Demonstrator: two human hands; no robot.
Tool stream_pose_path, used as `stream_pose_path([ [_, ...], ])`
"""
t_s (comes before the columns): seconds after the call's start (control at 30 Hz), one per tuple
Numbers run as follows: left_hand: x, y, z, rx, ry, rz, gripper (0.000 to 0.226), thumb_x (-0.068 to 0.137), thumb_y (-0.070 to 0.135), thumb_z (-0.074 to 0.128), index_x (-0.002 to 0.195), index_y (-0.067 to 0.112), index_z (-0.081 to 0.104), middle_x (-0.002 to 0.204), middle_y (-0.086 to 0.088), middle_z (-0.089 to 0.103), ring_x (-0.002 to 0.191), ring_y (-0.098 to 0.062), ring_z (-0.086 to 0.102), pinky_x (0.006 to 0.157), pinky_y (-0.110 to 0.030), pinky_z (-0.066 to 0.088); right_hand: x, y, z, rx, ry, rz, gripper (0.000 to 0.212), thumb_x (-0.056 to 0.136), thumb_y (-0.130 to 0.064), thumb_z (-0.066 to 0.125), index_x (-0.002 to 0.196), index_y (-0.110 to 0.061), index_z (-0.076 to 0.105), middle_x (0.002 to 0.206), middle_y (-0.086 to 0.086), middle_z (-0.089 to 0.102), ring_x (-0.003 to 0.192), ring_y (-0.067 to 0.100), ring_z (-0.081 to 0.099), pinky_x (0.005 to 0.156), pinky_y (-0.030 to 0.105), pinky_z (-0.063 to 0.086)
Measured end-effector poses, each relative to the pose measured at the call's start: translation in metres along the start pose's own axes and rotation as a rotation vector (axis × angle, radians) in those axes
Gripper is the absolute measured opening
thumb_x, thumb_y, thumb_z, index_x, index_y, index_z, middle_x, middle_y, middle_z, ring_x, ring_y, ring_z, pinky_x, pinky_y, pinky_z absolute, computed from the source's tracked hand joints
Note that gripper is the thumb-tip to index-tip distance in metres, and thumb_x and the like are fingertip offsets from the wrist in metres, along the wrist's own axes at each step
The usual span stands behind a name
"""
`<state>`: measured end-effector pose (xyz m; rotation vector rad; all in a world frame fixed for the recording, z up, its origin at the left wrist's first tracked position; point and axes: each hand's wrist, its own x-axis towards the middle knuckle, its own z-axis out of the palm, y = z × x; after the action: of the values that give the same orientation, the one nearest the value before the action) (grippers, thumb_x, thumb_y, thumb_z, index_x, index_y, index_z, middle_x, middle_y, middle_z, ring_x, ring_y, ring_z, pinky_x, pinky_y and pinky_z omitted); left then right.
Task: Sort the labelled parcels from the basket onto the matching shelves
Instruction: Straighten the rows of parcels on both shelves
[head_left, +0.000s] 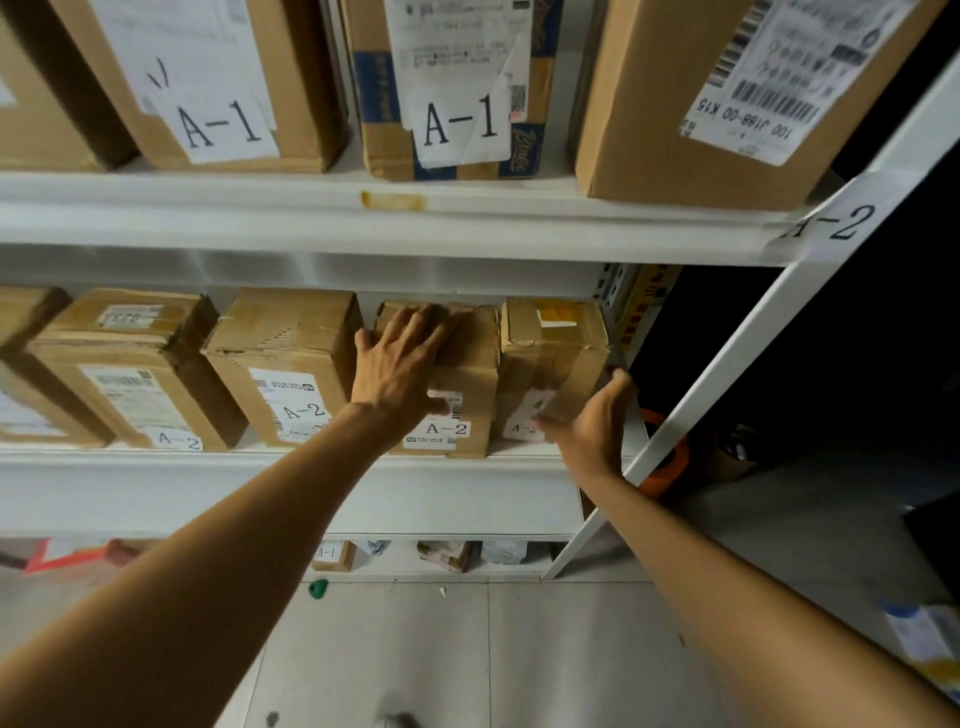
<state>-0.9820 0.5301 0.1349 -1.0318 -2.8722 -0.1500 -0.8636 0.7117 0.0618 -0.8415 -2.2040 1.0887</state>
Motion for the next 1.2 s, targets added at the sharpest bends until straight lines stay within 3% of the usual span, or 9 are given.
stream_pose_path([
  [0.07,-0.012,0.002,0.006,0.016,0.015,-0.002,0.109,0.075,0.053,0.072,0.154,0.024,0.003,0.160,-0.003,0.011,0.148,-0.025,0.004,0.116,-0.060,0.009,0.008,-0.018,-0.015,-0.100,0.065,-0.040,0.113,0.054,-0.030,0.092,0.141,-0.011,0.023,0.144,0.022,0.027,0.133,0.038,0.031,0.107,0.053,0.037],
  [0.13,-0.024,0.004,0.017,0.026,0.046,0.004,0.101,0.081,0.055,0.065,0.154,0.024,0.003,0.160,-0.002,0.007,0.148,-0.023,-0.001,0.115,-0.061,0.005,0.020,-0.034,-0.029,-0.237,0.036,-0.219,0.115,0.057,-0.024,0.091,0.148,-0.012,0.023,0.152,0.020,0.022,0.141,0.037,0.021,0.113,0.051,0.029],
  [0.2,-0.028,0.003,0.020,-0.078,0.096,-0.016,0.091,0.083,0.053,0.064,0.154,0.028,0.011,0.159,0.001,0.012,0.148,-0.023,0.004,0.112,-0.060,0.019,0.033,-0.049,-0.037,-0.457,-0.117,-0.408,0.116,0.061,-0.026,0.089,0.152,-0.012,0.018,0.158,0.018,0.016,0.146,0.036,0.009,0.119,0.049,0.015],
  [0.3,-0.021,-0.001,0.013,-0.159,0.113,-0.043,0.079,0.082,0.046,0.068,0.149,0.029,0.028,0.153,0.001,0.027,0.141,-0.026,0.022,0.099,-0.054,0.044,0.047,-0.061,-0.034,-0.596,-0.406,-0.407,0.102,0.080,-0.009,0.073,0.154,-0.024,0.003,0.162,0.009,-0.002,0.148,0.029,-0.009,0.119,0.051,0.003],
  [0.43,-0.022,0.004,0.011,-0.187,0.145,-0.084,0.072,0.079,0.043,0.072,0.142,0.025,0.041,0.149,-0.001,0.036,0.135,-0.028,0.031,0.090,-0.049,0.049,0.051,-0.071,-0.040,-0.734,-0.498,-0.376,0.083,0.092,0.008,0.049,0.153,-0.023,0.003,0.162,0.008,-0.002,0.148,0.030,-0.005,0.118,0.046,0.006],
  [0.57,-0.026,0.013,0.013,-0.229,0.163,-0.123,0.070,0.081,0.042,0.070,0.142,0.025,0.041,0.152,0.000,0.034,0.138,-0.027,0.030,0.093,-0.048,0.045,0.051,-0.061,-0.060,-0.964,-0.433,-0.560,0.086,0.092,-0.003,0.056,0.154,-0.022,-0.002,0.161,0.014,0.004,0.148,0.033,0.006,0.119,0.051,0.004],
  [0.8,-0.018,0.039,0.009,-0.211,0.135,-0.084,0.066,0.082,0.047,0.068,0.140,0.026,0.043,0.151,0.002,0.035,0.137,-0.023,0.031,0.086,-0.044,0.050,0.045,-0.056,-0.077,-1.029,-0.450,-0.507,0.088,0.093,0.000,0.053,0.153,-0.015,-0.011,0.159,0.020,-0.001,0.146,0.040,0.006,0.115,0.044,0.026],
  [0.97,-0.005,0.064,0.011,-0.180,0.106,-0.027,0.064,0.083,0.051,0.064,0.139,0.030,0.041,0.146,0.006,0.037,0.134,-0.020,0.030,0.079,-0.040,0.051,0.042,-0.044,-0.095,-1.073,-0.400,-0.437,0.083,0.096,-0.003,0.048,0.152,-0.016,-0.011,0.159,0.020,-0.004,0.146,0.041,0.002,0.118,0.044,0.013],
  [1.2,-0.001,0.081,0.012,-0.185,0.089,-0.014,0.070,0.083,0.051,0.064,0.143,0.029,0.035,0.151,0.005,0.030,0.137,-0.021,0.027,0.084,-0.040,0.050,0.044,-0.038,-0.105,-1.082,-0.391,-0.401,0.084,0.095,-0.004,0.049,0.153,-0.017,-0.010,0.160,0.020,-0.003,0.146,0.040,0.002,0.120,0.046,0.014],
])
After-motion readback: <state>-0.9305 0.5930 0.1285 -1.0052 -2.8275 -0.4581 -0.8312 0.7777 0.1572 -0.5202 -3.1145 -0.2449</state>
